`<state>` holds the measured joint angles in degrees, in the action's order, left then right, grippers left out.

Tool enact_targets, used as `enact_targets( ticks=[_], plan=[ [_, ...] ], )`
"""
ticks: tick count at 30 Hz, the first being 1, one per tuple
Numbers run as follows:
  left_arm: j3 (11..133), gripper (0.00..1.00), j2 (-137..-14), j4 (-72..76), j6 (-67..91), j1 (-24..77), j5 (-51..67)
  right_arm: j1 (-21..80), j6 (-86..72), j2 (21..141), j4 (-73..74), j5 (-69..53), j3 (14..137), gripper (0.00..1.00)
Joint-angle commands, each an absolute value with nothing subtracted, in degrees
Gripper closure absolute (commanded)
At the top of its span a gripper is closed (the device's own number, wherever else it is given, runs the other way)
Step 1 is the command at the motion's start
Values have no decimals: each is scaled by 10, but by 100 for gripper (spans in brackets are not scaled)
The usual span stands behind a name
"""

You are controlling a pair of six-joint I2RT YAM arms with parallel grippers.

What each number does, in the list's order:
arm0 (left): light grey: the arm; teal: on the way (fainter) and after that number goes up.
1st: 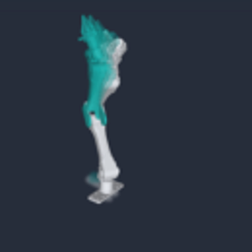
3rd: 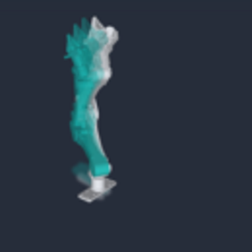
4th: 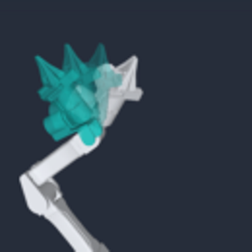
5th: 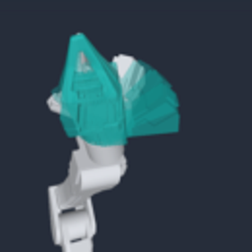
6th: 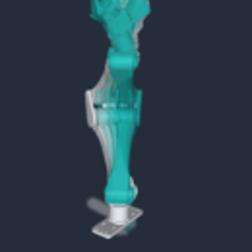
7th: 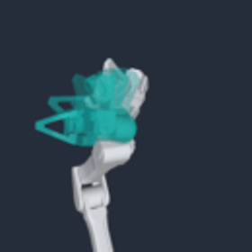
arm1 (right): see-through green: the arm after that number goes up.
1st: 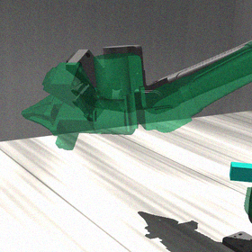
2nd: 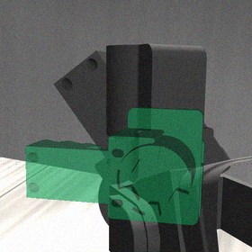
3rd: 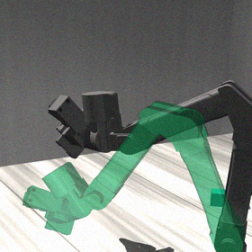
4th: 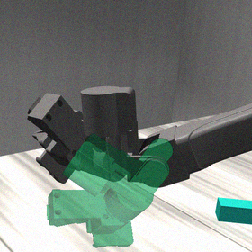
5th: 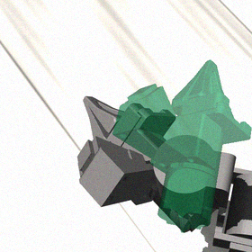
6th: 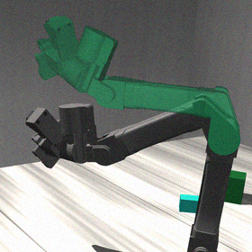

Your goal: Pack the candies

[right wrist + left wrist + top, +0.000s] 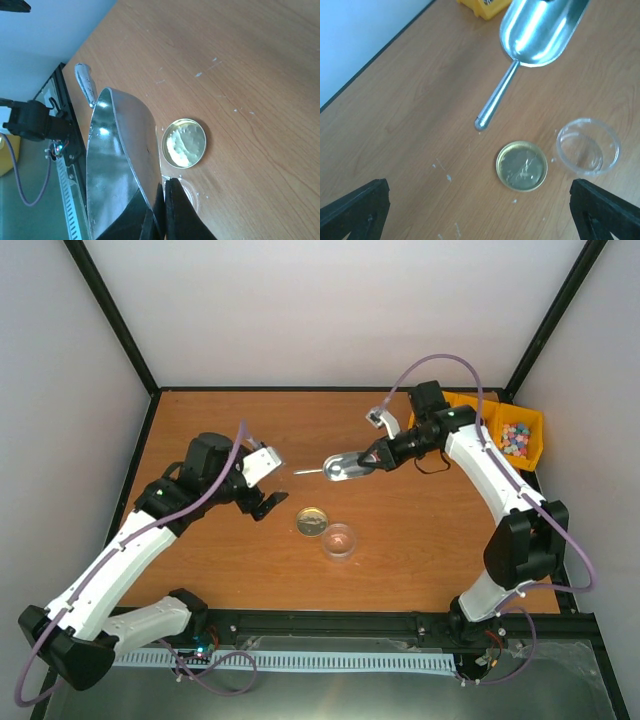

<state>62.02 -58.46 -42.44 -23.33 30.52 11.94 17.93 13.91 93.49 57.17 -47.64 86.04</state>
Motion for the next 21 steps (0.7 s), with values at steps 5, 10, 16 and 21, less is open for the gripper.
enact_targets(
  ticks=[5, 10, 16, 21],
  plan=[
    [668, 0, -601, -361, -97, 280, 120, 124, 126, 917, 562, -559, 878, 97],
    [661, 0, -618, -295, -22, 195, 250, 97, 113, 909, 547, -584, 854, 97],
    [671, 0, -678, -291, -49, 171, 295, 64, 112, 906, 542, -611, 826, 97],
    [711, 0, -730, -355, -112, 168, 339, 43, 115, 907, 541, -627, 802, 97]
  ],
)
